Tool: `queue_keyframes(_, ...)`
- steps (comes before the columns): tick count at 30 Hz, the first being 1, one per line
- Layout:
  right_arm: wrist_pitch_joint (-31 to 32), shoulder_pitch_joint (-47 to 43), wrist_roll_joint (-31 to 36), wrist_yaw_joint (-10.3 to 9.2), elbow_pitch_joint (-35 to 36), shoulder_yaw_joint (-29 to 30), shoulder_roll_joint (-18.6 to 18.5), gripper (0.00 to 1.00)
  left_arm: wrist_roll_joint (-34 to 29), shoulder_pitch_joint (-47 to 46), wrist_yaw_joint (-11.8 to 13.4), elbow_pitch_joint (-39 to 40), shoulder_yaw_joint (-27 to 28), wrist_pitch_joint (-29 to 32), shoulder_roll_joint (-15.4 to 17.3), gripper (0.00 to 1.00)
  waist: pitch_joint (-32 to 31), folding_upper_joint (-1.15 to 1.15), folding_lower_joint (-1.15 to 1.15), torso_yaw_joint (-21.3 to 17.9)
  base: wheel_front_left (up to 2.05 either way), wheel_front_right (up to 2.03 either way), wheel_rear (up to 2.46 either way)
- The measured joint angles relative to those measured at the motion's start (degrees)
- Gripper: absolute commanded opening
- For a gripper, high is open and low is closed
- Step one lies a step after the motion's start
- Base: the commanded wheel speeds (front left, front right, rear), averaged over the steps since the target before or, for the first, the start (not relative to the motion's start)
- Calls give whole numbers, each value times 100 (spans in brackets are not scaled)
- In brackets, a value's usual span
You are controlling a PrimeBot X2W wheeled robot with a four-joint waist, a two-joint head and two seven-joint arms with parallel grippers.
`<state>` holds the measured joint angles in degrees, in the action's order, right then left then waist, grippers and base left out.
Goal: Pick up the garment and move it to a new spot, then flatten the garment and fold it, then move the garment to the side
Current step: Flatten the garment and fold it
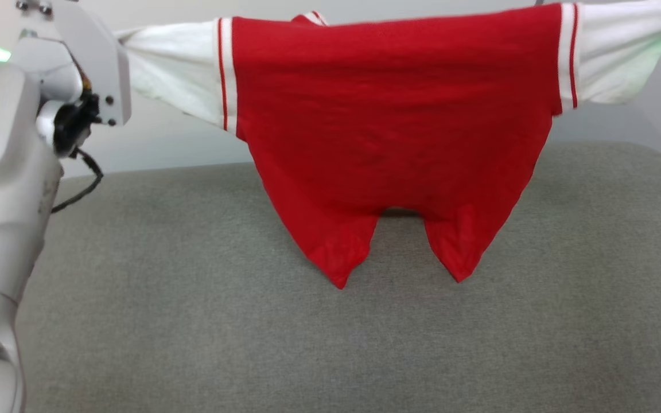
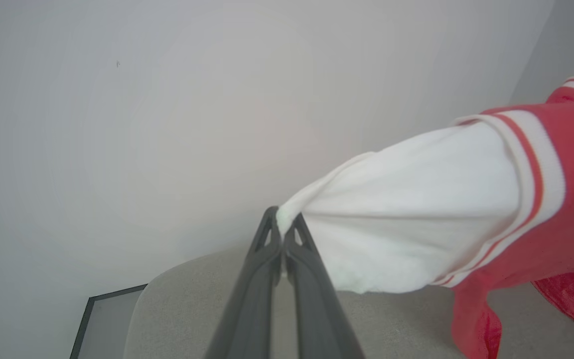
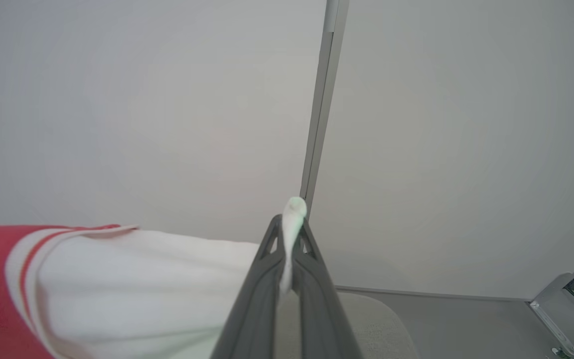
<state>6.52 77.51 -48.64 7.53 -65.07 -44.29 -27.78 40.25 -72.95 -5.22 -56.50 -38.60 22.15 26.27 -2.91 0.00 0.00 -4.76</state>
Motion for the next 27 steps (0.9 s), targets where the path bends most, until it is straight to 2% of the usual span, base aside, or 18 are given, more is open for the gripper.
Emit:
queue_keyframes(8, -53, 259, -45, 0, -86, -49, 218, 0, -41, -398, 171, -183, 7, -80, -114, 0, -30, 0, 0, -114, 0, 0, 0)
queue_keyframes(27, -465, 1015, -20, 0, -431, -157, 1050, 0, -253, -1695, 301, -847, -115, -584, -539, 0, 162, 0, 0, -192, 0, 0, 0)
